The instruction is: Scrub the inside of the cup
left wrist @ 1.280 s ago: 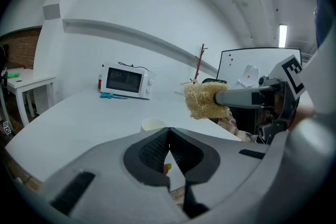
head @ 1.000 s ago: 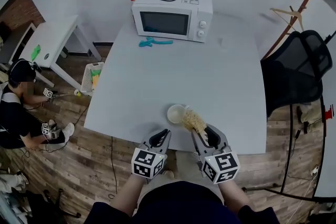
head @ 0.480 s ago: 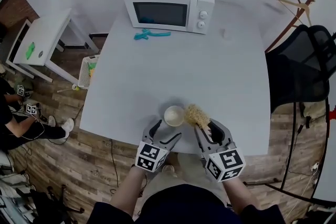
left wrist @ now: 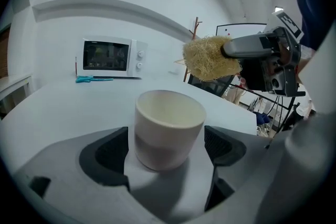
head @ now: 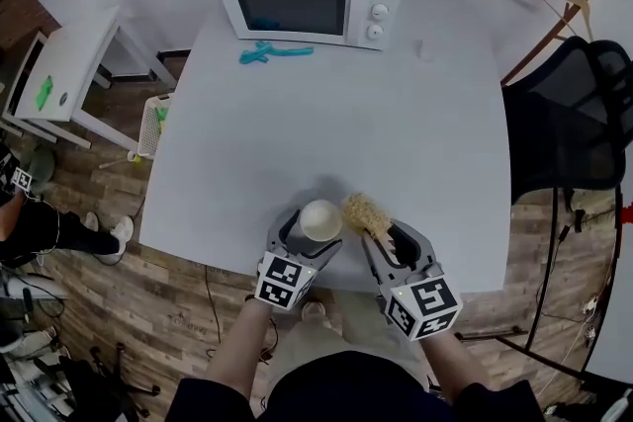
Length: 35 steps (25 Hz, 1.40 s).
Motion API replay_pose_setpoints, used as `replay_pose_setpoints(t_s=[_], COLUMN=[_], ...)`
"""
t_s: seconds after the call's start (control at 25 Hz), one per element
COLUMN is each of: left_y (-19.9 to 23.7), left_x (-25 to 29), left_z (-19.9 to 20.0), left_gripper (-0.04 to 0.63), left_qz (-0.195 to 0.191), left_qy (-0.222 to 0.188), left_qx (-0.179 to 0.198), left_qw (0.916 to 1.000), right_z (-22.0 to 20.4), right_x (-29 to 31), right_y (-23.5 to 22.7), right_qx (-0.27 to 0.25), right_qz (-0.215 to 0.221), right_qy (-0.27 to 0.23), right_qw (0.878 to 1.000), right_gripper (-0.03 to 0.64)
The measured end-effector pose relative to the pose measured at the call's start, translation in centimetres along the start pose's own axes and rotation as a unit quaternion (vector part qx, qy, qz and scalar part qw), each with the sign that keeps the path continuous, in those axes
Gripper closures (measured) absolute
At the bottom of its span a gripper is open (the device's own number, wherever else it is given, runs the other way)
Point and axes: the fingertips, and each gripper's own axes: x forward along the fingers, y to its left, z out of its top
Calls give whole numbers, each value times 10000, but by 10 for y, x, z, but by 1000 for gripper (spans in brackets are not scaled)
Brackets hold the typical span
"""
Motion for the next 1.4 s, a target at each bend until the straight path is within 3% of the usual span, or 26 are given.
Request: replay_pose_setpoints(t_s=[0.36,1.4], left_y=[-4,-2], left_x=[20,10], left_z=[4,16], left_gripper=[158,161], left_qz=[-121,170], left_qy=[88,-87], left_qx=[257,511], left_qw=[9996,9985], right_z=[-4,1], right_x=[7,-9], right_y=[-7,4], right_qx=[-9,-214], right_qz=[42,64], right_qy=[107,19], right_qw=[9999,9997], right_gripper=[459,459])
